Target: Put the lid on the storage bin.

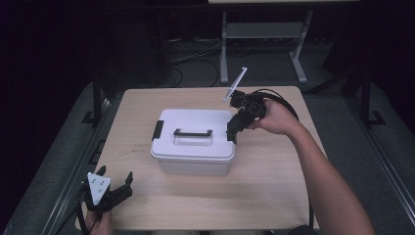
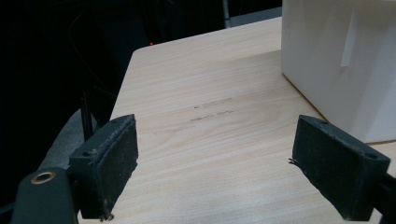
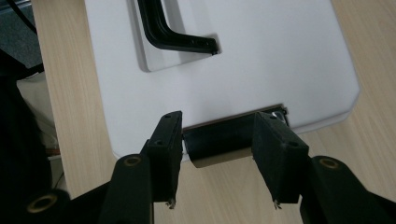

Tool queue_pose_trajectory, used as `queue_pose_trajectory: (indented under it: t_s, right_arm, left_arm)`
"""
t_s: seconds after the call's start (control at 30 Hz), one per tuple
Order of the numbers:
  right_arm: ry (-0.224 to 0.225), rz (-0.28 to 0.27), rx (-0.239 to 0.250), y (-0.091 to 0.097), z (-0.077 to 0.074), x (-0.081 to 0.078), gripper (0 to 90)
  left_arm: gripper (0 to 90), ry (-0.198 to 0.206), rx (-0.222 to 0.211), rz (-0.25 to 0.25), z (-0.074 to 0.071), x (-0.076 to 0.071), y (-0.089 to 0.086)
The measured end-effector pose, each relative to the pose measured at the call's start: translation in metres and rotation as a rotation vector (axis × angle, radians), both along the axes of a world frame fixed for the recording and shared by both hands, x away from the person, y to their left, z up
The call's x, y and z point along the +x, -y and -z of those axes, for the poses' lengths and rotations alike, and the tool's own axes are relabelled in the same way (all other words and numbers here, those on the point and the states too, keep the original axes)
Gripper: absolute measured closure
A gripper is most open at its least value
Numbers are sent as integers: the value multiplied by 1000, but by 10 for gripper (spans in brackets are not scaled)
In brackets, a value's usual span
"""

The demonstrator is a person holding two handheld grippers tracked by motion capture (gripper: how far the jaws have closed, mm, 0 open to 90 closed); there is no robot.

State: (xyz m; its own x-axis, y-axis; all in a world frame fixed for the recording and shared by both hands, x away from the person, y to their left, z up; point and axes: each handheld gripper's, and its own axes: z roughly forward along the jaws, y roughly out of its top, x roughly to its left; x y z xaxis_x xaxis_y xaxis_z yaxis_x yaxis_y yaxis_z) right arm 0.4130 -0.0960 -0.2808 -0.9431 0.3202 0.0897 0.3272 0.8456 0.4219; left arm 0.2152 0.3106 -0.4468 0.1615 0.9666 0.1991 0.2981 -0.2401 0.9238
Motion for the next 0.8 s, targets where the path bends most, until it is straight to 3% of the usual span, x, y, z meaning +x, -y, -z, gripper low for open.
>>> queue_pose_trajectory:
  t_s: [0.8]
  right_arm:
    - [-9, 54, 9, 31, 6, -5, 497]
  left_arm:
    - [135, -4, 8, 4, 0, 0, 1]
